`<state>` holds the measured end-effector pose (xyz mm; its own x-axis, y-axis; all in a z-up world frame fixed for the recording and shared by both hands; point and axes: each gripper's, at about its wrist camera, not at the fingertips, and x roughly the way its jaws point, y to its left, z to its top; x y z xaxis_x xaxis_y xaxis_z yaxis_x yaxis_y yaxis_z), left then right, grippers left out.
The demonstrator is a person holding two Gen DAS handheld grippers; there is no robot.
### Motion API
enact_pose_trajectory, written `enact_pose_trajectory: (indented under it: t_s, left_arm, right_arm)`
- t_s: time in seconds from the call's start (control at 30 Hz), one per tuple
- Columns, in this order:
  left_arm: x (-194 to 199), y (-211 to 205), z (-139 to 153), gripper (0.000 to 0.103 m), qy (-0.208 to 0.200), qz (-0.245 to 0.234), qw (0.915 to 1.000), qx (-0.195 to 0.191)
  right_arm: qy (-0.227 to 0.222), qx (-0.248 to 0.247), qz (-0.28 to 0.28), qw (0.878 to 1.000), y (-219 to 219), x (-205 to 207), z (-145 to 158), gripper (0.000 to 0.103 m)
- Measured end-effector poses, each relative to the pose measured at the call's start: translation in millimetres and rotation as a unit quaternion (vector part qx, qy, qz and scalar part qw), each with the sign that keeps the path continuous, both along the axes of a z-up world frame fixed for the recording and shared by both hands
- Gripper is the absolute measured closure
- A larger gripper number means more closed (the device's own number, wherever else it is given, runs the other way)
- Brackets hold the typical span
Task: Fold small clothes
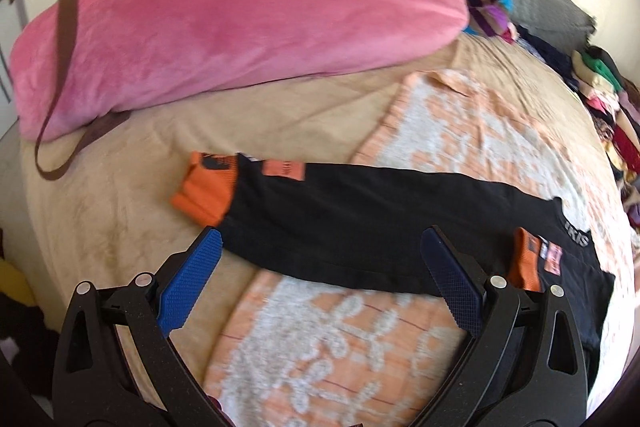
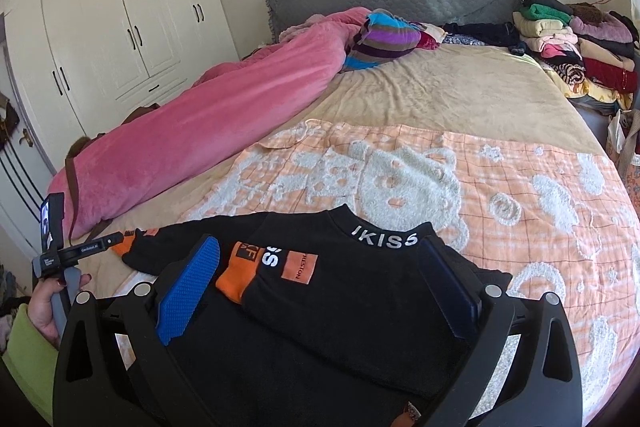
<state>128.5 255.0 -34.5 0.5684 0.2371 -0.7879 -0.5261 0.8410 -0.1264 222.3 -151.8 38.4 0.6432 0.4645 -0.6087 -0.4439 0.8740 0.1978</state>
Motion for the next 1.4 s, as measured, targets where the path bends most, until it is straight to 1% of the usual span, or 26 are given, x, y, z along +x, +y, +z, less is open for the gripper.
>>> enact_pose_trajectory:
  t_s: [0.1,0.2,0.4,0.67,0.8,0.9,0.97,1.0,1.03,1.07,1.1,1.17,1.2,1.3,1.4]
  left_arm:
    - [-3.5,14.3,-8.4,0.009,0.004,0.018,0.9998,-0.006]
    - [-5.3,23.4,-15.1,0.009,0.008,0.031,0.9995,-0.003]
    - [-5.3,39.5,-31.0,0.009,0.019,0.050,0.9985,-0.009]
    - [-7.4,59.4,-51.6,0.009,0.035,0.081,0.9960,-0.013]
    - [-5.9,69.8,-63.0,0.009,0.033,0.099,0.9943,-0.022]
    - [-1.5,77.7,-77.3,0.010,0.029,0.116,0.9925,-0.027]
    - [2.3,79.7,-83.1,0.011,0.024,0.117,0.9923,-0.035]
    - [4.0,79.7,-85.4,0.020,0.018,0.115,0.9924,-0.038]
    - [6.9,79.2,-88.0,0.026,0.015,0.115,0.9926,-0.037]
    - [9.0,77.6,-89.3,0.040,0.012,0.112,0.9930,-0.035]
    - [11.0,75.0,-90.1,0.056,0.005,0.106,0.9938,-0.034]
    - [12.1,73.2,-90.5,0.082,0.000,0.099,0.9947,-0.030]
    - [10.9,72.9,-89.0,0.090,-0.006,0.097,0.9948,-0.028]
    - [4.2,72.8,-76.2,0.093,-0.036,0.088,0.9944,-0.045]
    - [-0.5,62.2,-54.4,0.093,-0.058,0.067,0.9953,-0.040]
  right_arm:
    - [0.013,-0.001,0.002,1.000,5.6,0.4,-10.5,0.005]
    - [0.025,0.001,0.001,1.000,8.9,-1.0,-21.9,0.005]
    - [0.047,0.008,-0.003,0.999,9.5,-5.1,-40.6,0.005]
    - [0.056,-0.013,-0.004,0.998,11.6,-11.0,-58.3,0.004]
    - [0.070,-0.023,0.004,0.997,14.7,-14.2,-71.3,0.004]
    - [0.084,-0.036,0.013,0.996,20.4,-19.4,-83.7,0.004]
    - [0.093,-0.040,0.020,0.995,23.8,-23.8,-90.7,0.004]
    - [0.098,-0.042,0.025,0.994,25.6,-26.0,-94.0,0.004]
    - [0.101,-0.045,0.027,0.993,26.9,-28.8,-97.3,0.004]
    - [0.103,-0.047,0.029,0.993,27.3,-30.9,-99.2,0.005]
    - [0.105,-0.047,0.031,0.993,27.4,-33.3,-101.0,0.005]
    - [0.110,-0.047,0.030,0.992,25.7,-36.9,-103.5,0.004]
    - [0.113,-0.046,0.030,0.992,23.6,-38.5,-104.4,0.004]
    - [0.121,-0.041,0.026,0.992,14.9,-41.1,-105.0,0.004]
    - [0.124,-0.032,0.015,0.992,-0.4,-44.4,-103.5,0.004]
